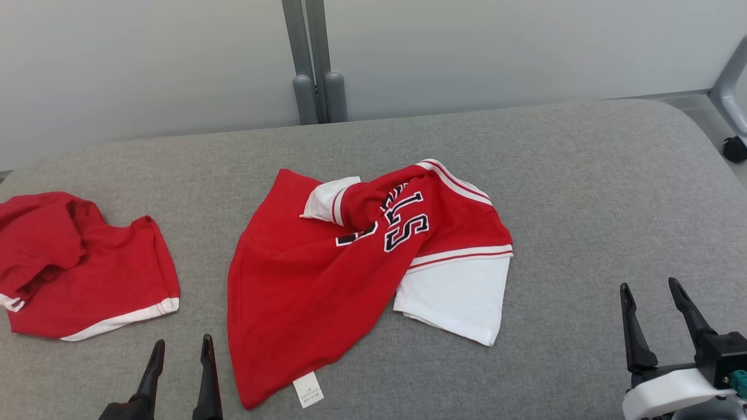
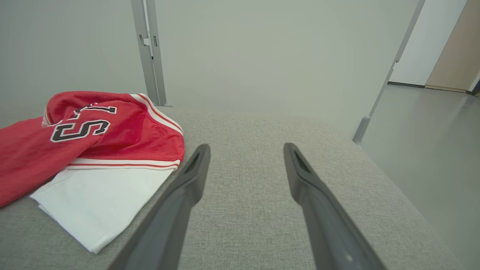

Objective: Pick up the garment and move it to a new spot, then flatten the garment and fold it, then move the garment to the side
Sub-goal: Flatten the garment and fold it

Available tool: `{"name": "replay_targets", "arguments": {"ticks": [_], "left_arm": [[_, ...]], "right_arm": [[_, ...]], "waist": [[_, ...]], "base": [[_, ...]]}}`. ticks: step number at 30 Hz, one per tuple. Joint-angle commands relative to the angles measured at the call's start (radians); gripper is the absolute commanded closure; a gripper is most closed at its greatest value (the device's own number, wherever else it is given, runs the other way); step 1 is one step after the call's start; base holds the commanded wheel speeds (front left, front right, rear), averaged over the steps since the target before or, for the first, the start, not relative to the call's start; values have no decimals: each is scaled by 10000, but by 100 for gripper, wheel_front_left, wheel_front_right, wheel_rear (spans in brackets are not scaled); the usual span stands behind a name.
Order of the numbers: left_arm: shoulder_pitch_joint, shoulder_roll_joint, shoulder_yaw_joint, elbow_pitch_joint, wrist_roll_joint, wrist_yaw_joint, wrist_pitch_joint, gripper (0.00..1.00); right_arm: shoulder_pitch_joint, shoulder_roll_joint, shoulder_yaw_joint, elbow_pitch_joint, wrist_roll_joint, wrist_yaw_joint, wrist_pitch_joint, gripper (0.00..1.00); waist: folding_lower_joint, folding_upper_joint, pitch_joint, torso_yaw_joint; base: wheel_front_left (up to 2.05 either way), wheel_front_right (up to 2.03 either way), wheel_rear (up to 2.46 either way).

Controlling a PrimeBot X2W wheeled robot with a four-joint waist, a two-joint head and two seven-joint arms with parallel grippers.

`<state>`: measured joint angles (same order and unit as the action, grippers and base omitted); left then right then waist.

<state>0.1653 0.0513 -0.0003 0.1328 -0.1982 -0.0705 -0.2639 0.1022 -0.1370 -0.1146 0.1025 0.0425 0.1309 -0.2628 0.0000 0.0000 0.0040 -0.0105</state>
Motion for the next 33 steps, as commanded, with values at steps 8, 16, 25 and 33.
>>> {"name": "replay_targets", "arguments": {"ticks": [8,16,25,33], "left_arm": [[-48,-2,-129,-166,-163,95,-7,0],[-24,0,-90,-223,-153,137,-7,0],[-591,13,-995,661,-1104,481,196,0],[-1366,23,-2063,1848,-1579,1029,2450,0]], "right_arm": [[107,186,82,184,256,-3,-30,0],[164,363,-25,465,536,-5,-30,0],[-1008,17,1793,1944,1304,-1,938,0],[-2312,-77,3299,2855,1977,-5,3741,0]], "waist": [[0,0,6,154],[0,0,-27,171],[0,0,179,287],[0,0,556,411]], "base": [[0,0,0],[0,0,0],[0,0,0],[0,0,0]]}}
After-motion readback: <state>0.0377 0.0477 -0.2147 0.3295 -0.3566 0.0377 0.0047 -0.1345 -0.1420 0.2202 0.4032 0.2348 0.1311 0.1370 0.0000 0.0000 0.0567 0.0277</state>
